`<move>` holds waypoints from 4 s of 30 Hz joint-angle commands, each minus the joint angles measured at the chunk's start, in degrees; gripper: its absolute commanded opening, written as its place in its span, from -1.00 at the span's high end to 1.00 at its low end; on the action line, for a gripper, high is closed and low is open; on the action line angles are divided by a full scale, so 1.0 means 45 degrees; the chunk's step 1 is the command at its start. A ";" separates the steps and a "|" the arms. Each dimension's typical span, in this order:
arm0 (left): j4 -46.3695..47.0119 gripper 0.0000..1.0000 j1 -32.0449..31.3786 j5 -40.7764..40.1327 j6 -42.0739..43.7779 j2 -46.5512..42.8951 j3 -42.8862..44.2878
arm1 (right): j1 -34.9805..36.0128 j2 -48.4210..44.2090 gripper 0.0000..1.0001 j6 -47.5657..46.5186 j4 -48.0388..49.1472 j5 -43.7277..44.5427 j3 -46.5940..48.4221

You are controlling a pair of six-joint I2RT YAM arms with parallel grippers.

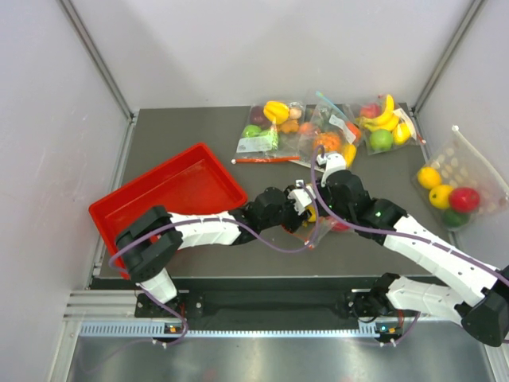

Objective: Open the zip-top bag and remove the fake food

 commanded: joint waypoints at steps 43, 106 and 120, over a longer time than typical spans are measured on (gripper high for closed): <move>0.6933 0.31 -0.1106 0.0634 -0.1468 0.3015 0.0458 | 0.0435 -0.0612 1.00 0.2250 0.3291 -0.2700 -0.1237; 0.4746 -0.31 -0.1359 -0.2568 -0.3440 0.2859 0.0164 | -0.1069 -0.1687 0.99 0.1742 0.2333 -0.1235 -0.1257; 0.1503 -0.43 -0.1437 -0.3876 -0.4729 0.4343 0.2644 | -0.1069 -0.2018 0.95 0.1957 0.2509 -0.1840 -0.1530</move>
